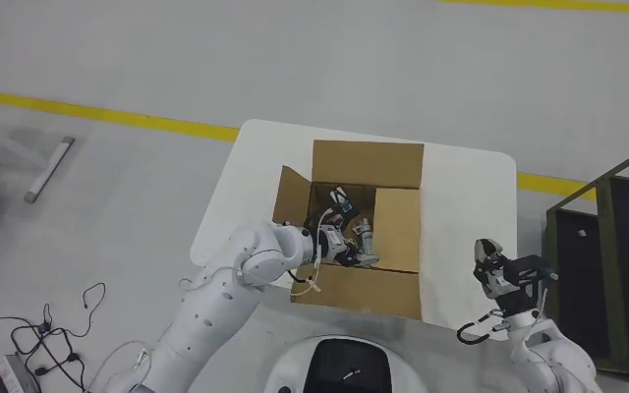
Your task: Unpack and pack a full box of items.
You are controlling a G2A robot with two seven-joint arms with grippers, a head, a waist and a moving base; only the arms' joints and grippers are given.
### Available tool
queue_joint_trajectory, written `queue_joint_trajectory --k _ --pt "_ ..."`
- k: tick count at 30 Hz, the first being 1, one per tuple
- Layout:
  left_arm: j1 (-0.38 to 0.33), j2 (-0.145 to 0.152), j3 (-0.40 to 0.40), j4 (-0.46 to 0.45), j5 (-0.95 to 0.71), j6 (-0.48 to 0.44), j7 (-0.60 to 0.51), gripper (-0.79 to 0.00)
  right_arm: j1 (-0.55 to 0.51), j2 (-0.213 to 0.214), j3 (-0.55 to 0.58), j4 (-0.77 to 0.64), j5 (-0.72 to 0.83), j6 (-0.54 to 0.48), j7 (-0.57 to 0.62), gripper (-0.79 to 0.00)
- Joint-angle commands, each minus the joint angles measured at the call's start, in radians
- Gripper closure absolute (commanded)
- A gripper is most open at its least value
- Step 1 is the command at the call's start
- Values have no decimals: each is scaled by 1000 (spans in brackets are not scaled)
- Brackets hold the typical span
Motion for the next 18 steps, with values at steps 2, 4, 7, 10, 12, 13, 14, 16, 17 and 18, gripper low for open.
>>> queue_joint_trajectory --k 2,4,7,10,12,13,14,16,17,18 --pt "0 -7 27 15 -25 34 51 -785 -4 -1 -1 -3 -4 2 2 0" --pt "-34 -17 62 41 -37 87 60 -785 -4 -1 -1 -1 -16 7 6 0" --pt "-107 -40 132 107 -31 193 59 -785 -5 -2 1 6 -13 14 5 0" --pt "-190 -68 197 192 -80 300 27 -785 -7 -2 6 9 -9 15 6 0" --pt "-243 -86 229 265 -123 328 22 -785 -11 -2 12 8 -7 17 4 0" --pt "-270 -95 244 313 -133 344 19 -785 -13 -2 15 7 -6 18 3 0" --pt "-296 -104 260 358 -146 354 22 -785 -15 -2 18 6 -4 19 2 0" --pt "-339 -124 285 440 -212 357 19 -785 -19 -2 23 5 -2 19 3 0" --pt "-362 -132 300 477 -212 361 17 -785 -21 -2 25 5 -2 20 2 0" --pt "-378 -140 313 506 -217 359 26 -785 -23 -2 28 9 0 22 2 0"
